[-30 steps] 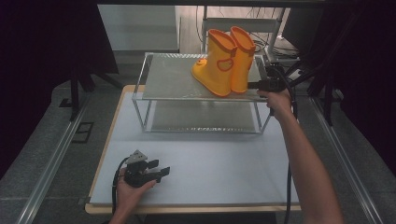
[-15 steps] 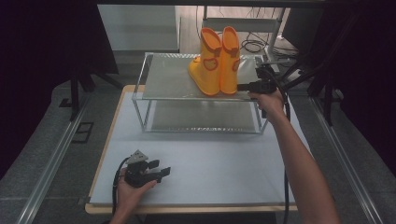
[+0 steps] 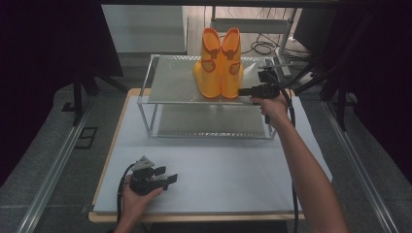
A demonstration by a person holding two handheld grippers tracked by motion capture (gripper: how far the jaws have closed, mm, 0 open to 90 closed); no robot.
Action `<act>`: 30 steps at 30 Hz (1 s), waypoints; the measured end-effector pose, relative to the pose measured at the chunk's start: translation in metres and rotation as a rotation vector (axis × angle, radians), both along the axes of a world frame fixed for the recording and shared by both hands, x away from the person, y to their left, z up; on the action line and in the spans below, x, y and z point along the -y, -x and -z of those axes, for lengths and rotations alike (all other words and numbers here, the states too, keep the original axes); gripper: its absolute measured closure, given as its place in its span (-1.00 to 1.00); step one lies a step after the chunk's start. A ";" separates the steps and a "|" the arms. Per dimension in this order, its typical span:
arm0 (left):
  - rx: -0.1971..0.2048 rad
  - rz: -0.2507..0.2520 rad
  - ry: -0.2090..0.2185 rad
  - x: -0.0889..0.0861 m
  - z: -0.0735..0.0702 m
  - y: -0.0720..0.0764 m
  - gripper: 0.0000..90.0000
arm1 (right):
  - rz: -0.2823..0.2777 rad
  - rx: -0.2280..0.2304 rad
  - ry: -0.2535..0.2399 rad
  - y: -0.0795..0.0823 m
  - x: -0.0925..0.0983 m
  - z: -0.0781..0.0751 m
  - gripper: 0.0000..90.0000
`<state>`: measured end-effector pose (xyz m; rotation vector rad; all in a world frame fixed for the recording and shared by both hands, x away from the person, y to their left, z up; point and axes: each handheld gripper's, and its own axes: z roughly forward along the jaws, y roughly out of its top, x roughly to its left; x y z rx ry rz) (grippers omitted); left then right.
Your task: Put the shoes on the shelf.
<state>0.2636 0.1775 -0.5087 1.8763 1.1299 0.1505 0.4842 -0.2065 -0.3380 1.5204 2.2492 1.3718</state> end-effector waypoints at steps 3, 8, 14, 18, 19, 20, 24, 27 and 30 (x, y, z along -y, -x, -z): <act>0.000 0.002 -0.003 0.001 0.000 0.000 -0.19 | 0.000 0.005 0.001 0.000 -0.001 0.000 1.00; 0.000 0.001 -0.001 0.001 0.000 0.000 -0.19 | -0.002 0.002 -0.003 0.000 -0.001 0.000 1.00; -0.002 0.003 -0.002 0.002 0.001 0.000 -0.19 | -0.004 0.002 -0.004 0.000 -0.001 0.000 1.00; -0.001 0.005 -0.004 0.002 0.001 -0.001 -0.19 | -0.010 -0.005 -0.015 0.000 -0.003 0.001 1.00; -0.001 0.006 -0.004 0.002 0.001 -0.001 -0.19 | -0.020 -0.010 -0.022 0.000 -0.005 0.002 1.00; -0.001 0.006 -0.005 0.002 0.001 0.000 -0.19 | -0.027 -0.012 -0.024 0.001 -0.008 0.002 1.00; 0.005 -0.001 -0.001 0.000 -0.001 0.000 -0.19 | -0.032 -0.001 -0.007 0.001 -0.010 0.001 1.00; 0.005 -0.001 0.000 -0.001 -0.001 0.000 -0.19 | -0.022 0.011 -0.015 0.003 -0.004 0.001 1.00; 0.004 0.001 0.002 0.000 -0.001 0.001 -0.19 | -0.014 0.032 -0.036 0.008 0.002 -0.001 1.00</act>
